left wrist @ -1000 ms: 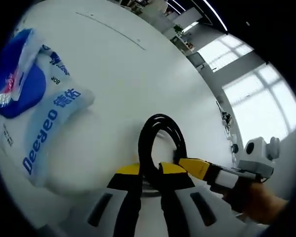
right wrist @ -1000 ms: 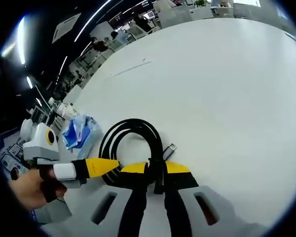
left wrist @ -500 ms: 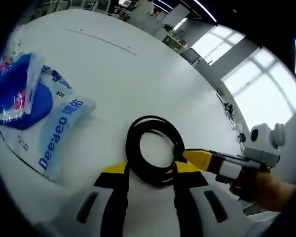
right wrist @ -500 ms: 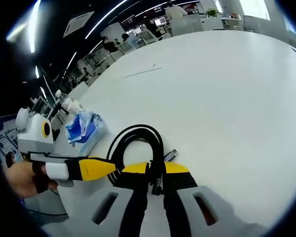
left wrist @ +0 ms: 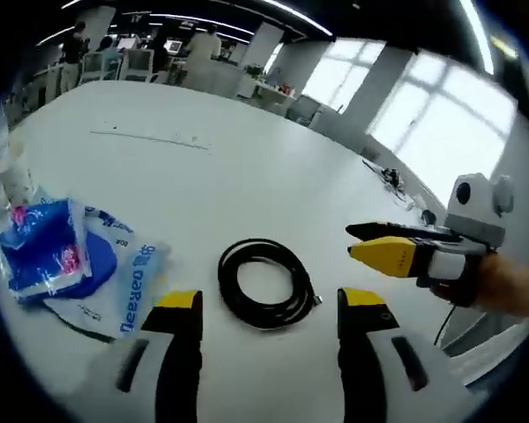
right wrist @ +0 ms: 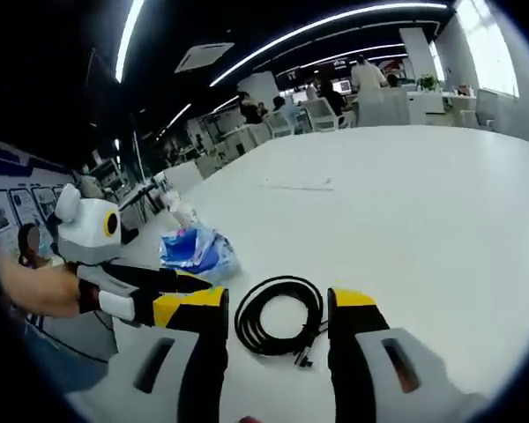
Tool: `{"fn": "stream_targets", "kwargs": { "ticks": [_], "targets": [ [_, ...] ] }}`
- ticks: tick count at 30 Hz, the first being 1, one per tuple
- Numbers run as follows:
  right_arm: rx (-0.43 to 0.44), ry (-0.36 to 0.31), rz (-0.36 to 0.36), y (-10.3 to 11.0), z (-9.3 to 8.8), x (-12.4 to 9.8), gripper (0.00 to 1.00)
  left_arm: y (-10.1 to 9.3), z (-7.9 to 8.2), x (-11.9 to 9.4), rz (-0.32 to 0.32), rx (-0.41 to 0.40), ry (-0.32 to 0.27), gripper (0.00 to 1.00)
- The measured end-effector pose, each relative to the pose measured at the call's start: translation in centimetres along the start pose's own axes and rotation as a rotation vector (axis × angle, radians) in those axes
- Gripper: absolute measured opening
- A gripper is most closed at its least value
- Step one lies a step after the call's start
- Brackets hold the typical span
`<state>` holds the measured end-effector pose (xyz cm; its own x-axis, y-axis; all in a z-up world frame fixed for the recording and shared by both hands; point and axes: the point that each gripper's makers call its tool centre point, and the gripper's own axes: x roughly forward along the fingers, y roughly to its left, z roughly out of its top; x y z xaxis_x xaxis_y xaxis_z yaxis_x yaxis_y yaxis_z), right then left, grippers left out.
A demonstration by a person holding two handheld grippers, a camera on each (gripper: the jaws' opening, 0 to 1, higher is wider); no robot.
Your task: Arrange the tabletop items into an orderly group along one side of the table until the central work area is clear of visible clutter.
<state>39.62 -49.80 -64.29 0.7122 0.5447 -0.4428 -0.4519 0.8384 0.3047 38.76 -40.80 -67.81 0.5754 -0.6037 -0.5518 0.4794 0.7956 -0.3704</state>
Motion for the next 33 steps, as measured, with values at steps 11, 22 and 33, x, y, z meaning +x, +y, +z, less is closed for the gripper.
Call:
{"fn": "stream_targets", "kwargs": {
  "ticks": [11,22,33],
  "targets": [
    [-0.056,-0.031,0.03,0.8,4.2,-3.1,0.55,-1.7,3.5,-3.5,-0.041,0.184,-0.022,0.76],
    [-0.161,0.016,0.035,1.2,4.7,-5.9,0.58,-1.1,3.0,-5.7,-0.035,0.272,0.014,0.77],
    [-0.322,0.018,0.026,-0.8,10.1,-9.0,0.62,0.0,4.4,-6.2,-0.024,0.249,-0.013,0.75]
  ]
}}
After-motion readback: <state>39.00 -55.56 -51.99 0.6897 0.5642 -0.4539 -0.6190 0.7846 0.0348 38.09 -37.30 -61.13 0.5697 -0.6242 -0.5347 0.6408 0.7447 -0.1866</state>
